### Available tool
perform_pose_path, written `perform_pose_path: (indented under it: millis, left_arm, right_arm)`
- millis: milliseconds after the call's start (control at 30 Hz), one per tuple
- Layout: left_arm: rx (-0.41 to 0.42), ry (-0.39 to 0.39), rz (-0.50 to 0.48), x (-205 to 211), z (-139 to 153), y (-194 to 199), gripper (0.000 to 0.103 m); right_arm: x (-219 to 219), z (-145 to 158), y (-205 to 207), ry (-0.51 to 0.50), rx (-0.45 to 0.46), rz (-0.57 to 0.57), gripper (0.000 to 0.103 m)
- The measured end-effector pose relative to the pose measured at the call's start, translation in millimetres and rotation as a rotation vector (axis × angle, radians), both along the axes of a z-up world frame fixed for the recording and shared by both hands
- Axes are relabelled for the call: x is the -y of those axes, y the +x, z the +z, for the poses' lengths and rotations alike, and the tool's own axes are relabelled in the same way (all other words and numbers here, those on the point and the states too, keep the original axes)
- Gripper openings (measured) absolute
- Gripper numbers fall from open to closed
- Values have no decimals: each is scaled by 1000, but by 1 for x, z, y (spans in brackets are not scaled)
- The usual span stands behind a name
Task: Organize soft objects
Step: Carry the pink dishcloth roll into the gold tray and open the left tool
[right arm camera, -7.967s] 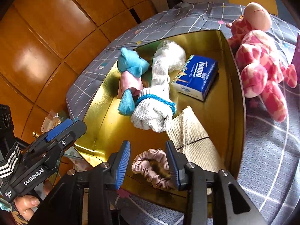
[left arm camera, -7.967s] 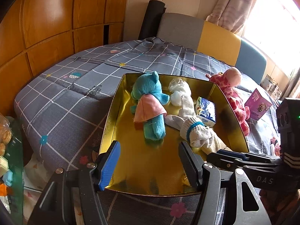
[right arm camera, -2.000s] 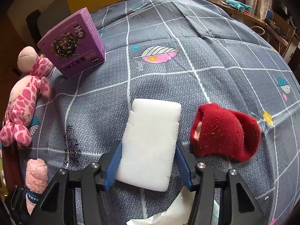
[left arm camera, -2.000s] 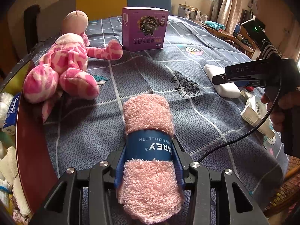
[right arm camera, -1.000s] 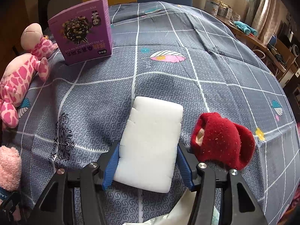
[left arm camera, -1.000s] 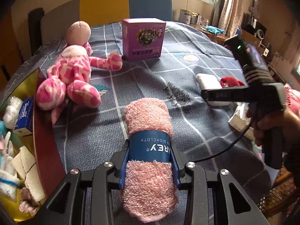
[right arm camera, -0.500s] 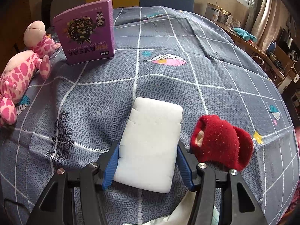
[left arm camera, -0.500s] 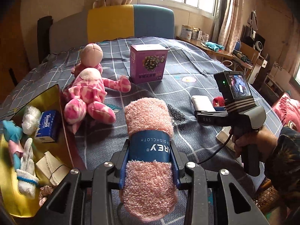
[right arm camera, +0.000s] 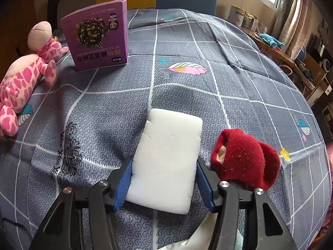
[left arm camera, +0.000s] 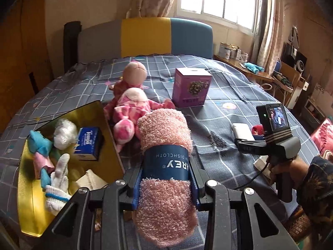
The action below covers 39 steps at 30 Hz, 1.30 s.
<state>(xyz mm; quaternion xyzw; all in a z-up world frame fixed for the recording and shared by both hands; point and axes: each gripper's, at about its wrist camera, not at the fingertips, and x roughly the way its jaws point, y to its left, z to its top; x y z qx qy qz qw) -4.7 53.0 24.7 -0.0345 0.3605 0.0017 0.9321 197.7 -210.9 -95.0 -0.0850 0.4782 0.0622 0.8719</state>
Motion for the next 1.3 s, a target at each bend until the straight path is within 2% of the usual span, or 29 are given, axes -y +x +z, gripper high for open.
perform_pose_path:
  millis: [267, 400, 533, 667, 800, 1200, 1300]
  left_arm:
    - [4, -22, 91, -39, 3, -14, 38]
    - [14, -44, 184, -79, 6, -26, 38]
    - [3, -51, 318, -134, 2, -42, 38]
    - [-44, -31, 436, -183, -13, -58, 38]
    - [-111, 1, 498, -214, -38, -62, 38]
    - [-188, 24, 504, -216, -76, -51, 40]
    - [-174, 36, 504, -212, -76, -52, 48]
  right_arm:
    - [-2, 0, -1, -10, 7, 6, 58]
    - [-2, 0, -2, -12, 7, 7, 58]
    - [-2, 0, -1, -15, 7, 7, 58]
    - [-3, 0, -2, -21, 7, 6, 58]
    - [-3, 1, -2, -22, 7, 6, 58]
    - [-4, 1, -2, -26, 9, 6, 58]
    - [-4, 1, -2, -26, 9, 6, 58]
